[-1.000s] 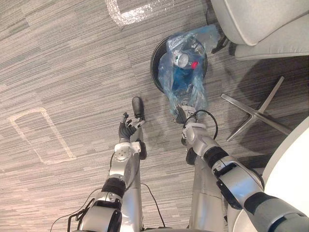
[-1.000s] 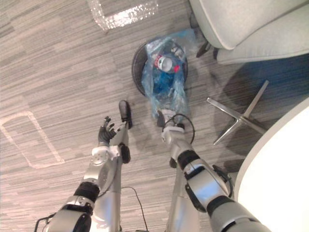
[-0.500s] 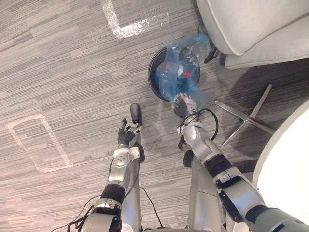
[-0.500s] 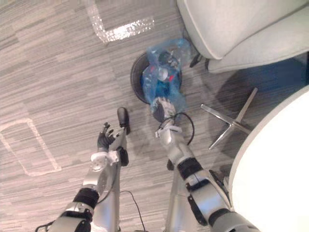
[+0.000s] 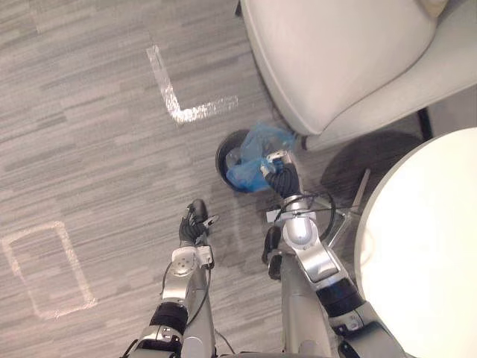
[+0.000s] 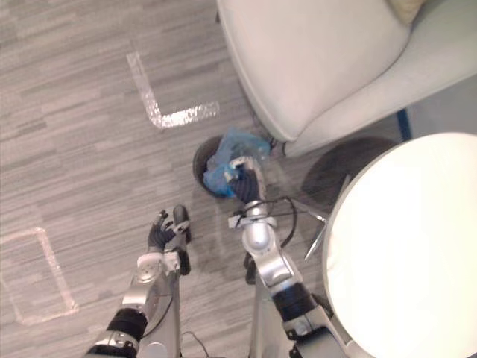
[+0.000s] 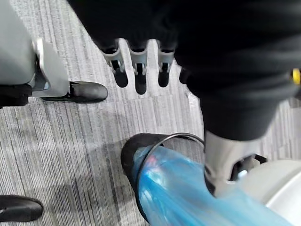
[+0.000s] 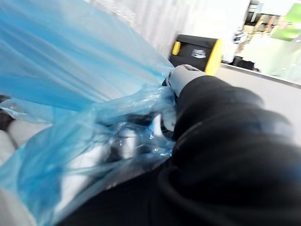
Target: Gather rubbish on tea table into small bin, then transfer packed bag to large trash can.
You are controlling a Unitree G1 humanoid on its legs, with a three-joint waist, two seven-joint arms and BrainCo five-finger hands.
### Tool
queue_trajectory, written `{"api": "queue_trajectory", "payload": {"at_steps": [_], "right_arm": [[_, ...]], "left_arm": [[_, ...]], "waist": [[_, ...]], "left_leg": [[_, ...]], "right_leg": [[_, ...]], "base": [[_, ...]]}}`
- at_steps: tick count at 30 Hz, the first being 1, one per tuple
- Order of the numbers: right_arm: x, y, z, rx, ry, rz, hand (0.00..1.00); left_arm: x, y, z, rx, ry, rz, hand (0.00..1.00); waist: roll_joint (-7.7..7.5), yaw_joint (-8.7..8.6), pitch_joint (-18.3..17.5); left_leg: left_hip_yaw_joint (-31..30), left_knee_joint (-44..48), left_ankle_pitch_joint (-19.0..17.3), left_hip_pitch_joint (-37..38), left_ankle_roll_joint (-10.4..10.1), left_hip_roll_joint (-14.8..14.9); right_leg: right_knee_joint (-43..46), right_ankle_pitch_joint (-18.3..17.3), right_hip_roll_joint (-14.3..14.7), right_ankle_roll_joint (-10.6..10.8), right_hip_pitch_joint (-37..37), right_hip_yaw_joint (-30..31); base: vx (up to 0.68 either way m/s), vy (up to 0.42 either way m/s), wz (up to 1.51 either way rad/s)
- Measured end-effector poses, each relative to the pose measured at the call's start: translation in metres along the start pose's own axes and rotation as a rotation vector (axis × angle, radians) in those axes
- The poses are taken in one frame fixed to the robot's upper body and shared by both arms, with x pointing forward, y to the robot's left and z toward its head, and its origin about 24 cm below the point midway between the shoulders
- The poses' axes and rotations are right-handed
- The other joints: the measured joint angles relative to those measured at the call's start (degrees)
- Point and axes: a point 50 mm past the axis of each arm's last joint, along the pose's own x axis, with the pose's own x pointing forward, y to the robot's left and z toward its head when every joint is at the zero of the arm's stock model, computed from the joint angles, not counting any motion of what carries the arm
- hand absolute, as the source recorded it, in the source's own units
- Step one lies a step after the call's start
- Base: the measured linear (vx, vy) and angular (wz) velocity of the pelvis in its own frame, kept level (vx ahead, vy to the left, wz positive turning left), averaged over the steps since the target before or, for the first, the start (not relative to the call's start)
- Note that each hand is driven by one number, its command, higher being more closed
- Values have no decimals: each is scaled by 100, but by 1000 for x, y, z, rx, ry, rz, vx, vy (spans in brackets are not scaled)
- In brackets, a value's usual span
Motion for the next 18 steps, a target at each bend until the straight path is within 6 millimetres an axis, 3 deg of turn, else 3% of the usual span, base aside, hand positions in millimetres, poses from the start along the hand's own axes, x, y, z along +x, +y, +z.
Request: {"api": "queue_trajectory", "payload": {"at_steps": [4,7,10,13,18], "right_arm": [[-12,8,-7,53,41,43,100],[-19,12,-13,80,75,82,100],[-22,13,-18,108,99,112,100],[-28,16,-25,126,127,156,100],[-42,21,-32,157,150,264,100]], "left_arm": [[-7,6,-33,57,135,-2,0],[-17,11,-58,111,232,-7,0],[-22,19,-67,166,270,-25,0],[-23,21,-69,194,275,-36,0],[-22,11,-45,210,144,-94,0]], "waist": [[-183,-10,-285],[-210,-74,-584],[-217,-161,-690],[-211,-204,-857],[-170,-298,-1163]], "left_leg": [[65,-504,20,817,-32,-90],[165,-938,106,1301,-38,-168],[265,-1372,226,1829,-39,-250],[376,-1824,368,2295,-54,-329],[474,-2146,418,2756,-83,-346]], "right_leg": [[-628,121,22,50,836,15],[-1167,312,35,106,1324,85],[-1627,498,36,131,1813,146],[-1935,608,50,166,2128,273],[-2133,670,83,171,2456,382]], "base": [[133,-6,-1],[130,5,-8],[105,14,-9],[56,12,-22],[10,7,-12]]}}
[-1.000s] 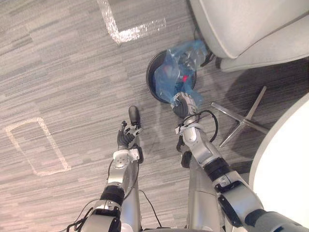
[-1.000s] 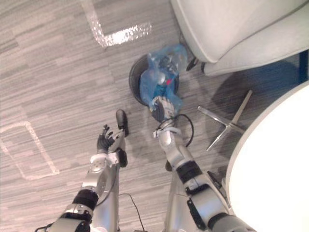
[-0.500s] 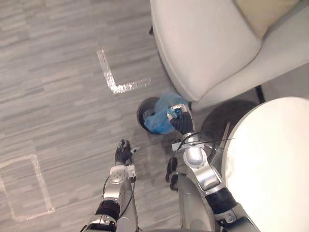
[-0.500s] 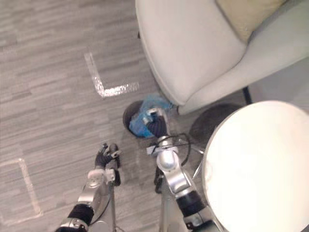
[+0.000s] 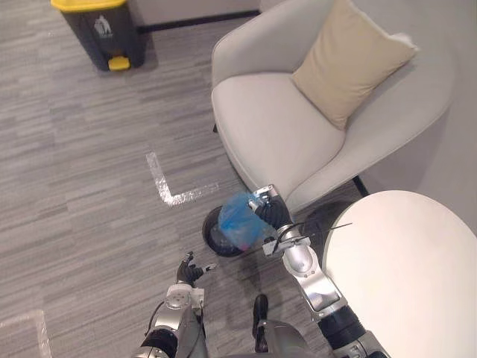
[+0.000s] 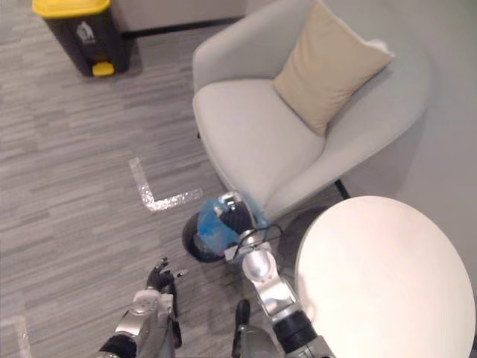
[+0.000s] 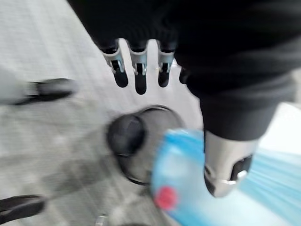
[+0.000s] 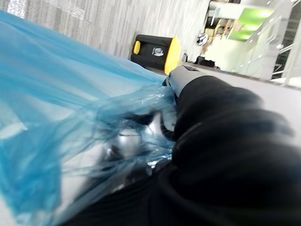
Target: Gather rubbish on tea table into small bin, then transfer packed bag to large trash can.
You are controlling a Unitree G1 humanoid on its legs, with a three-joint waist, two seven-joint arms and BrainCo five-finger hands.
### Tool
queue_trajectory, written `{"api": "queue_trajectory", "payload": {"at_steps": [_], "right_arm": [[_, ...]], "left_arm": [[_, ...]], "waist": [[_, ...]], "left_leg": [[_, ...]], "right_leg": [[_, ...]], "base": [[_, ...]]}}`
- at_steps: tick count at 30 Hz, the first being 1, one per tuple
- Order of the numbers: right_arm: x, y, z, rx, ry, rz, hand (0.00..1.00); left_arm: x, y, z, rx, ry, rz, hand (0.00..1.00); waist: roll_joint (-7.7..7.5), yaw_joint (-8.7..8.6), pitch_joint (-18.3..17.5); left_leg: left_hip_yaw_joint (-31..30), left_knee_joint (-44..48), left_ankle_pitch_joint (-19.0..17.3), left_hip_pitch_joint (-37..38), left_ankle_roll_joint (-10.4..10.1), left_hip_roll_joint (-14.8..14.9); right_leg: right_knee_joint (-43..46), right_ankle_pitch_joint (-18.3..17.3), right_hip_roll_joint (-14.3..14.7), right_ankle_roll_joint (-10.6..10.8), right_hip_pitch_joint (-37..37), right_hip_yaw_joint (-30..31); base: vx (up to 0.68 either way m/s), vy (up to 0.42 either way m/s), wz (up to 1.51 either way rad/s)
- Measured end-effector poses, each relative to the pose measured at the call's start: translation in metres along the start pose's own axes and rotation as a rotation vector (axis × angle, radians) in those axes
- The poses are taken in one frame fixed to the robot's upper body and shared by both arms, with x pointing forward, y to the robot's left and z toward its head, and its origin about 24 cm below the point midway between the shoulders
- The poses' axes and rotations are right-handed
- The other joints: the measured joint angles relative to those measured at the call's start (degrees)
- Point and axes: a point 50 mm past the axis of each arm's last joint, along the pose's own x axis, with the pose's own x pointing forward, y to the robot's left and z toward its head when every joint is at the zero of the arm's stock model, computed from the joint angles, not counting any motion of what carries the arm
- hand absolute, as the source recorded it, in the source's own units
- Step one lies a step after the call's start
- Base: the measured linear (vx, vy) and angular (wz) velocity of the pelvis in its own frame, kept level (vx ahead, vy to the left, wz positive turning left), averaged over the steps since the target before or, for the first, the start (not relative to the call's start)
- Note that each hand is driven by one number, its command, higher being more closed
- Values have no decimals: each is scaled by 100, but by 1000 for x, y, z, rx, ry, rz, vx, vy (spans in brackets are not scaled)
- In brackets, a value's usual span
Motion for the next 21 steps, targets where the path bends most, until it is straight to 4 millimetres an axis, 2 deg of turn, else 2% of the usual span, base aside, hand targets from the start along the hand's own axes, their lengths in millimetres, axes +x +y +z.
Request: {"api": "queue_trajectory", "payload": {"at_steps": [6,7,10,14,16,21], "right_arm": [[-5,-7,4,-16,-29,100,100],[-7,-11,9,-29,-56,114,100],[-10,-25,14,-60,-88,151,100],[-15,-49,21,-46,-106,171,100],[-15,-51,23,-20,-120,184,100],[-14,-49,37,27,-185,218,100]], "left_arm": [[-9,-11,60,7,-289,-78,0],[-13,-10,75,19,-366,-93,0],[-36,8,99,63,-536,-101,0],[-43,41,105,173,-600,-118,0],[-44,46,106,180,-604,-122,0],[-48,29,108,175,-625,-234,0]], "waist": [[124,-23,-196],[164,-21,-224],[271,-38,-316],[451,-22,-450],[469,-32,-492],[462,-59,-553]], "left_leg": [[7,-191,77,281,4,-44],[4,-191,76,305,3,-48],[30,-192,77,389,4,-62],[3,-194,80,434,5,-62],[11,-199,80,505,5,-62],[126,-231,79,586,4,-59]], "right_leg": [[-90,15,-5,23,180,65],[-122,24,-6,36,220,70],[-172,63,-7,38,321,93],[-164,65,-2,36,348,69],[-167,66,-2,35,415,79],[-176,80,-2,27,400,217]], "base": [[-20,6,-2],[0,0,0],[0,-3,-6],[-7,-2,1],[0,0,0],[-33,2,-11]]}}
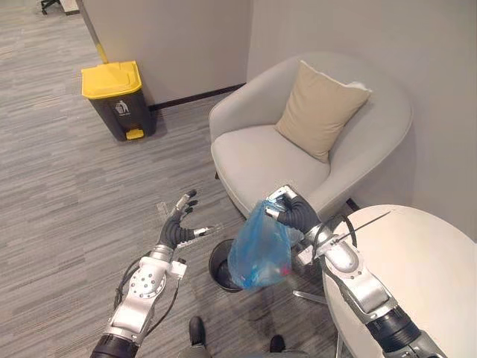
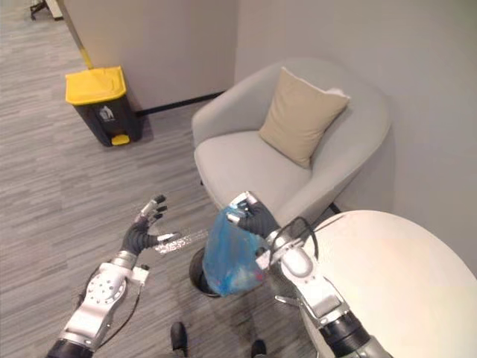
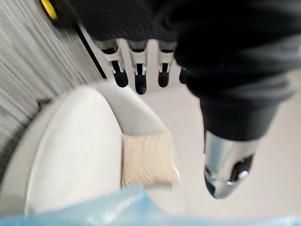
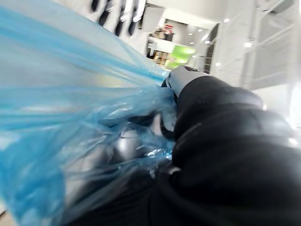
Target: Gather rubbish on tea table into small bin, then transfer packed bag to large trash can.
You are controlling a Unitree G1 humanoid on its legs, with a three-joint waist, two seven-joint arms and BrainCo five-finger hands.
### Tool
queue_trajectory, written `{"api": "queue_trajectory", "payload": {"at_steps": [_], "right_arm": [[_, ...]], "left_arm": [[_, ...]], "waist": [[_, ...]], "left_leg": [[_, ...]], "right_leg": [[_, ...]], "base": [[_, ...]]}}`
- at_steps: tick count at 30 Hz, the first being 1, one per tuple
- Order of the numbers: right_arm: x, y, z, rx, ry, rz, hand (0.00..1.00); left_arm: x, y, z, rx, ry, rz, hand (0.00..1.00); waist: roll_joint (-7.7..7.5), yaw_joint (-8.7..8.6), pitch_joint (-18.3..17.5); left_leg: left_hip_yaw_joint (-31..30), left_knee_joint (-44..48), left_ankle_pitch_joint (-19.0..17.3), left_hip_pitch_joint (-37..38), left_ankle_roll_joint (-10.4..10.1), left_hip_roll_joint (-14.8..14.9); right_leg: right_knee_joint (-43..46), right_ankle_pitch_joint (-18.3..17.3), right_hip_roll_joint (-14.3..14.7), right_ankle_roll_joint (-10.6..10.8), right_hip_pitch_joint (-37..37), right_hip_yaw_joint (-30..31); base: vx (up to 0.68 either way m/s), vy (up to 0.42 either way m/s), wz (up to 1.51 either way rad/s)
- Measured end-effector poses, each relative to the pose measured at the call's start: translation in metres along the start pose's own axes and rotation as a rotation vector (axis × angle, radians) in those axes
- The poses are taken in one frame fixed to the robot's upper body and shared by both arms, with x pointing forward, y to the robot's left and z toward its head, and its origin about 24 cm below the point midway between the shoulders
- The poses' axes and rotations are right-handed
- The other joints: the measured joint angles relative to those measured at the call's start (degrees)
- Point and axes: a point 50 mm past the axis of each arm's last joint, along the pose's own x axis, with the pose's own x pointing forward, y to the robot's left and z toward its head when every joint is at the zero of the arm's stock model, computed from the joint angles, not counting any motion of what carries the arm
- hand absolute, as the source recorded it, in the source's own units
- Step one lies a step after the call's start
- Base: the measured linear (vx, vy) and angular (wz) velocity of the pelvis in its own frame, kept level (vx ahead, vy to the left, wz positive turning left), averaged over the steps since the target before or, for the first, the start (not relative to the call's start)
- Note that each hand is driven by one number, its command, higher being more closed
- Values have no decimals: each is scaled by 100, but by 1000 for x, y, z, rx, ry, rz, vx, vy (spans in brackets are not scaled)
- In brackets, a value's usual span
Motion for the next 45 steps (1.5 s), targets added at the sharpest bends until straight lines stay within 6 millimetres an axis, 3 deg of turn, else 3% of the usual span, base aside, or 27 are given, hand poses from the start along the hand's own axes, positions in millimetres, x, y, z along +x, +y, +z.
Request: {"api": "queue_trajectory", "payload": {"at_steps": [5,7,11,19,33,34,45], "right_arm": [[11,-2,10,-22,-49,14,100],[19,-2,17,-30,-83,22,100],[22,-3,20,-34,-99,9,100],[34,14,23,85,-142,-20,100],[59,54,40,303,-210,96,100],[60,58,38,326,-199,98,100],[68,81,44,445,-197,142,100]], "left_arm": [[1,-25,-1,-54,3,-89,0],[0,-43,-8,-79,35,-157,0],[-1,-60,-18,-119,82,-184,0],[-1,-74,-33,-39,153,-208,0],[22,-92,-34,151,136,-132,0],[24,-94,-33,169,135,-127,100],[37,-104,-23,187,118,-101,100]], "waist": [[1,-55,-72],[-6,-63,-120],[-24,-76,-161],[-63,-75,-293],[-148,-71,-374],[-154,-70,-378],[-168,-101,-387]], "left_leg": [[132,-1,1,2,1,24],[198,-1,1,-1,1,33],[193,-1,9,-1,-2,48],[168,-2,46,-2,-42,134],[166,-2,53,-6,-48,159],[166,-2,54,-7,-49,160],[157,-2,56,-9,-52,180]], "right_leg": [[-99,116,14,4,-57,168],[-182,219,23,12,-70,279],[-213,268,39,8,-72,319],[-214,296,119,-32,-79,325],[-285,332,144,-32,-77,342],[-283,335,145,-34,-74,342],[-285,370,165,-41,-69,332]], "base": [[-19,-1,-18],[1,-8,-23],[6,-11,-6],[0,0,0],[0,0,0],[30,-21,-1],[0,0,0]]}}
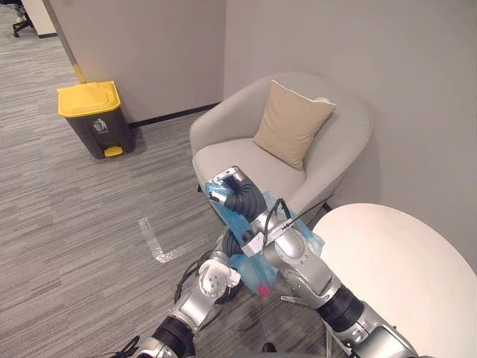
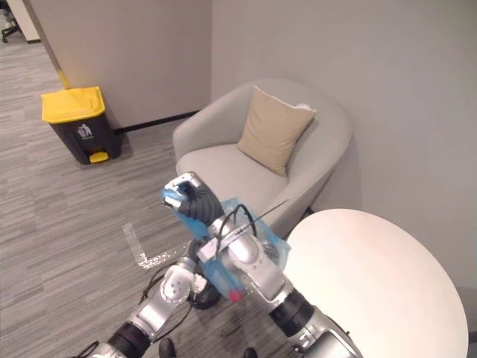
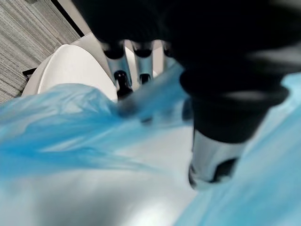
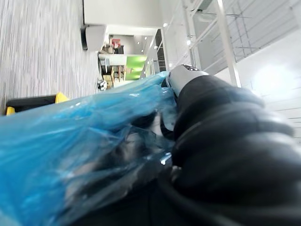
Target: Gather rubbish on tea table into small bin, then transfer packed bag to large trash can.
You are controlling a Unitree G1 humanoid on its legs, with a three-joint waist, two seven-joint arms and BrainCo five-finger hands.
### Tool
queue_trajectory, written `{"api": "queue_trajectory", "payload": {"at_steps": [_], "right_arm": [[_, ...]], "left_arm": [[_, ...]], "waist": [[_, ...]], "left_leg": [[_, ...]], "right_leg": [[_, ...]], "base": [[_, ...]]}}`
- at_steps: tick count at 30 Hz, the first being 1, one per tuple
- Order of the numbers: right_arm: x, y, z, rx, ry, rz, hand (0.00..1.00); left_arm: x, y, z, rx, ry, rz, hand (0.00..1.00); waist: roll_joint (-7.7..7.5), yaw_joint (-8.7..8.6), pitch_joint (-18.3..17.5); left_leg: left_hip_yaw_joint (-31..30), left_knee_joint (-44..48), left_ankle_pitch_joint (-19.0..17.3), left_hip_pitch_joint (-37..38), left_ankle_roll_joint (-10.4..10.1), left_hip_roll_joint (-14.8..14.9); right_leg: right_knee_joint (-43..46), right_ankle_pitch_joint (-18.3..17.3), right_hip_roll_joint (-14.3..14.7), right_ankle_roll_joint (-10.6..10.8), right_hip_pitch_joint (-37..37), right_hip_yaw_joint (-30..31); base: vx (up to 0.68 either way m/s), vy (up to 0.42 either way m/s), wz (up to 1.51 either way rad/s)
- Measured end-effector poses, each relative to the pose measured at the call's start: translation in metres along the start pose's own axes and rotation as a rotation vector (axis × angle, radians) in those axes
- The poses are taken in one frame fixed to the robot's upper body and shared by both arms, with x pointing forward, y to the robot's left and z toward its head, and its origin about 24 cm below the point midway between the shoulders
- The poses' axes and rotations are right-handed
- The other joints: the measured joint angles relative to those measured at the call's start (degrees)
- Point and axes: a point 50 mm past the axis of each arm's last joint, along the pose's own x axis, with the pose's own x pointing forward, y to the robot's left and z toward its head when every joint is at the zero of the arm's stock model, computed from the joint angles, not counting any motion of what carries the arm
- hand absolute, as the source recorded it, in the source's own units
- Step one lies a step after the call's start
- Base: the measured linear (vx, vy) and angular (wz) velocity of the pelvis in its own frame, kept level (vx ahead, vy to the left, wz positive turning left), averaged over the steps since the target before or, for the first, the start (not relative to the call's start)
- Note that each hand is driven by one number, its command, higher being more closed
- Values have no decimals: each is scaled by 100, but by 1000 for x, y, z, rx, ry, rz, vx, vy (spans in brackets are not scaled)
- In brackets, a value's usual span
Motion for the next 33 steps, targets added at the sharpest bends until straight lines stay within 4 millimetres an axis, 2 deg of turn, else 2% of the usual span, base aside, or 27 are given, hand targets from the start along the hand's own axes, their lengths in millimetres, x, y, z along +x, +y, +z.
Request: {"api": "queue_trajectory", "payload": {"at_steps": [9,10,14,18,24,26,29,33], "right_arm": [[3,5,2,17,-21,6,100],[3,5,3,16,-23,6,0],[2,3,4,-21,-39,-11,0],[-8,-7,0,-120,-27,-72,0],[-31,-39,4,-406,11,-208,0],[-41,-50,15,-565,3,-232,0],[-55,-64,27,-710,-16,-296,0],[-79,-78,28,-815,36,-403,0]], "left_arm": [[3,-4,8,-71,-14,-9,100],[4,-4,9,-82,-17,-8,100],[4,-2,12,-101,-30,2,100],[-2,3,7,-143,-8,36,100],[-14,25,-5,-210,37,154,100],[-19,33,-8,-231,46,199,100],[-25,44,-12,-259,54,255,100],[-36,52,-21,-285,85,308,100]], "waist": [[-2,-17,-1],[-3,-21,-1],[-3,-39,-1],[-7,-63,0],[-9,-93,-1],[-9,-93,0],[-7,-89,0],[-2,-88,4]], "left_leg": [[3,1,0,0,0,1],[4,1,0,0,0,1],[4,1,0,1,0,1],[4,1,-1,1,-1,2],[-2,0,0,15,0,-25],[-11,0,-1,49,0,-49],[-15,-1,-1,61,0,-60],[-56,-2,-2,61,0,-62]], "right_leg": [[-2,0,2,-1,-1,3],[-2,0,2,-1,0,3],[-3,0,2,0,1,4],[-5,-1,1,1,3,1],[3,-11,-12,16,24,-19],[3,-28,-35,34,70,-27],[22,-58,-46,34,77,-32],[43,-114,-47,35,74,-71]], "base": [[0,0,0],[0,0,0],[0,0,0],[0,0,0],[0,0,1],[0,0,4],[0,0,0],[0,-2,3]]}}
